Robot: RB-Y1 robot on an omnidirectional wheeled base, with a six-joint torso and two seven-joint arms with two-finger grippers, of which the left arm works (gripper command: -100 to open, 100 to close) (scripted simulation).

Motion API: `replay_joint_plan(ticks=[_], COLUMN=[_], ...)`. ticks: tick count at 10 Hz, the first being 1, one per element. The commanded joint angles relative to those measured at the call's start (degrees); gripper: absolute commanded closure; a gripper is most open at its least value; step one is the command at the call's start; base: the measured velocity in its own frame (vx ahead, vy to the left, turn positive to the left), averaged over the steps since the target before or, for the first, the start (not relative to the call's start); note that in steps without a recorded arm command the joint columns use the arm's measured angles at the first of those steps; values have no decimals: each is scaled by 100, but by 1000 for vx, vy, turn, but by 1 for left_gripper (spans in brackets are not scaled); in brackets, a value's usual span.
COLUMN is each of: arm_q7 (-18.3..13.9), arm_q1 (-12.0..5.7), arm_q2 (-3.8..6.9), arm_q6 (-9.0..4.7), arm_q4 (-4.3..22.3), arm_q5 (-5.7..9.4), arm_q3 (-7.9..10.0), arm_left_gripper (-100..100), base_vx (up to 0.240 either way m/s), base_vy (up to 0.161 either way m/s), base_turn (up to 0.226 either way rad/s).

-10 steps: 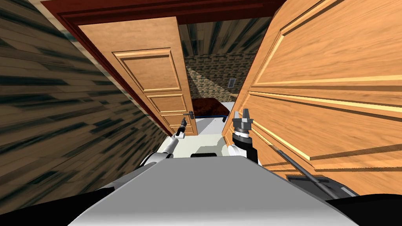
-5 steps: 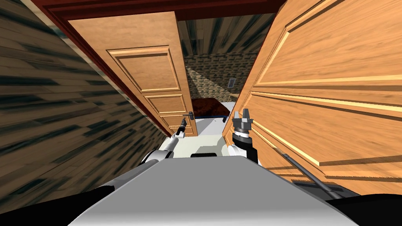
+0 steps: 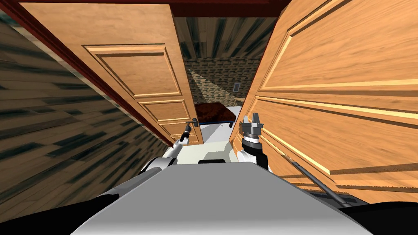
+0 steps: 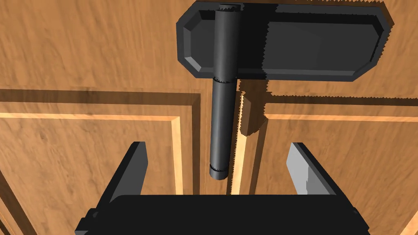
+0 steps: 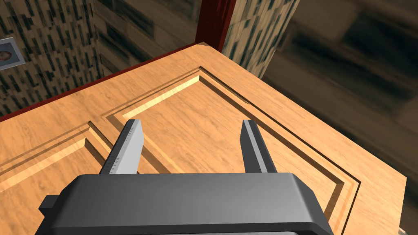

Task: Pull the door open

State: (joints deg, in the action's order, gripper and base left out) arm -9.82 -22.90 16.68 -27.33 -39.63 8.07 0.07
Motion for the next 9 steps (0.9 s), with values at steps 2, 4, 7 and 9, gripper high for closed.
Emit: replay_joint_plan(ticks=[2, 4, 7, 9], arm_q7=[-160, -160, -453, -600], arm_q1=[70, 70, 230, 310], arm_q2=[213, 213, 625, 833], arm_q6=[-161, -161, -323, -404], arm_q4=[70, 165, 296, 362], arm_q5=[48, 48, 136, 180], arm_q3=[44, 44, 117, 154], arm_left_gripper=[-100, -100, -100, -100], base_vx=[148, 29, 106, 186], base_vy=[-43, -11, -33, -34], base_turn=[-116, 11, -176, -147])
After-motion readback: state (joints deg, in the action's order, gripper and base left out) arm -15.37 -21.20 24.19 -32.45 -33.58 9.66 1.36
